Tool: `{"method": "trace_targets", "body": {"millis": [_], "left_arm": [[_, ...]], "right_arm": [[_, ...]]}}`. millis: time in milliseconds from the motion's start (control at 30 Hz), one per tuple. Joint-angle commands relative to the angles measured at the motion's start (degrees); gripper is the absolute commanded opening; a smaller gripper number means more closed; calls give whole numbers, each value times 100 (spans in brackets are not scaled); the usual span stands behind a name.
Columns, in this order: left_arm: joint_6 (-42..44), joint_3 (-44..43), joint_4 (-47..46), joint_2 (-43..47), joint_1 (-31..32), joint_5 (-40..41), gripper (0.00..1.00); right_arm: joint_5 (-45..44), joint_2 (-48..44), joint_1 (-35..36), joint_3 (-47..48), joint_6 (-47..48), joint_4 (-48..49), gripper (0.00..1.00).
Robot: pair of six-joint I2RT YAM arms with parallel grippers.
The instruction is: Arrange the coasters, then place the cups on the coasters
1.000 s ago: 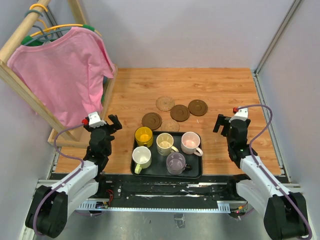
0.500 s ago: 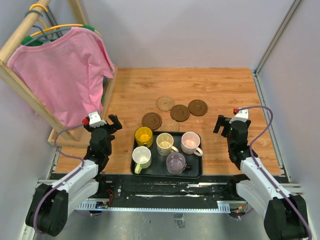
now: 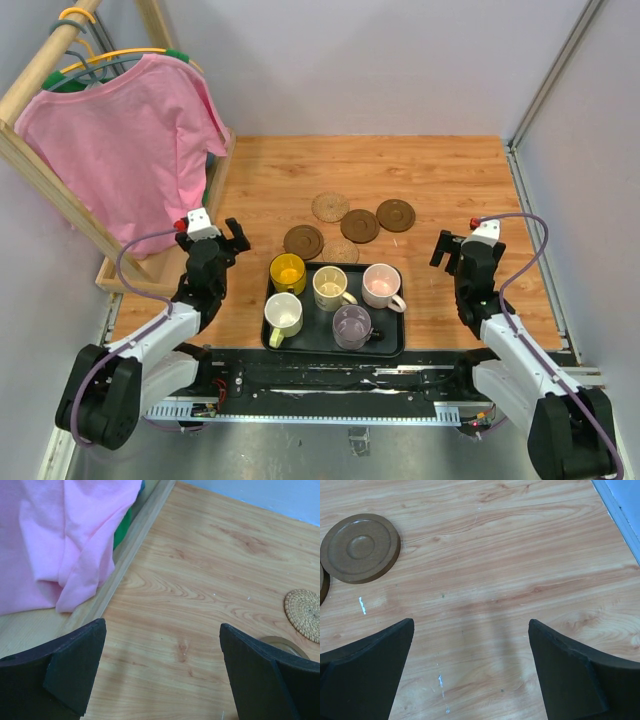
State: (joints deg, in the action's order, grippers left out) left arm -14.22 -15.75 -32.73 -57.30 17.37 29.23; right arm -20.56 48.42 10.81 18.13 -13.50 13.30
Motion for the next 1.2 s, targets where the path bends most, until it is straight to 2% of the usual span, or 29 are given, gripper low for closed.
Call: {"method": "trace_targets", "body": {"millis": [0,200,267,367,433,500,633,767,933,1067,1100,1167], "left_arm": [[105,-84,137,69,-32,-214,100],[155,265,-126,559,-31,-325,100],[173,343,-181,665,-31,-385,100],[299,322,-237,601,-34,-701,100],[222,230,-156,468,-32,-455,100],[-3,105,21,348,-35,22,100],[107,58,-98,166,-33,-12,100],[63,28,-213,58,-31,181,100],[155,-48,-628,84,-33,-586,99],[259,-359,-869,-24,-33,-1083,90],[269,-486,-848,-111,-32,-1174,83],[215,-725,-823,-285,-31,-1326,63]], "right_arm": [[-281,14,-69,103,-99,-69,98],[-313,359,-62,279,-274,-165,98],[-703,244,-29,192,-386,-150,98],[-772,-205,-31,-298,-321,561,98],[-811,-500,-34,-580,-319,881,98],[-685,-590,-27,-564,-317,729,98],[-199,-189,-31,-44,-128,280,98],[-156,240,-18,697,-65,4,98],[321,701,-10,1423,101,8,99],[537,1203,82,1955,110,-157,98],[597,1323,126,2051,135,-164,96],[694,1507,246,2166,207,-104,86]]}}
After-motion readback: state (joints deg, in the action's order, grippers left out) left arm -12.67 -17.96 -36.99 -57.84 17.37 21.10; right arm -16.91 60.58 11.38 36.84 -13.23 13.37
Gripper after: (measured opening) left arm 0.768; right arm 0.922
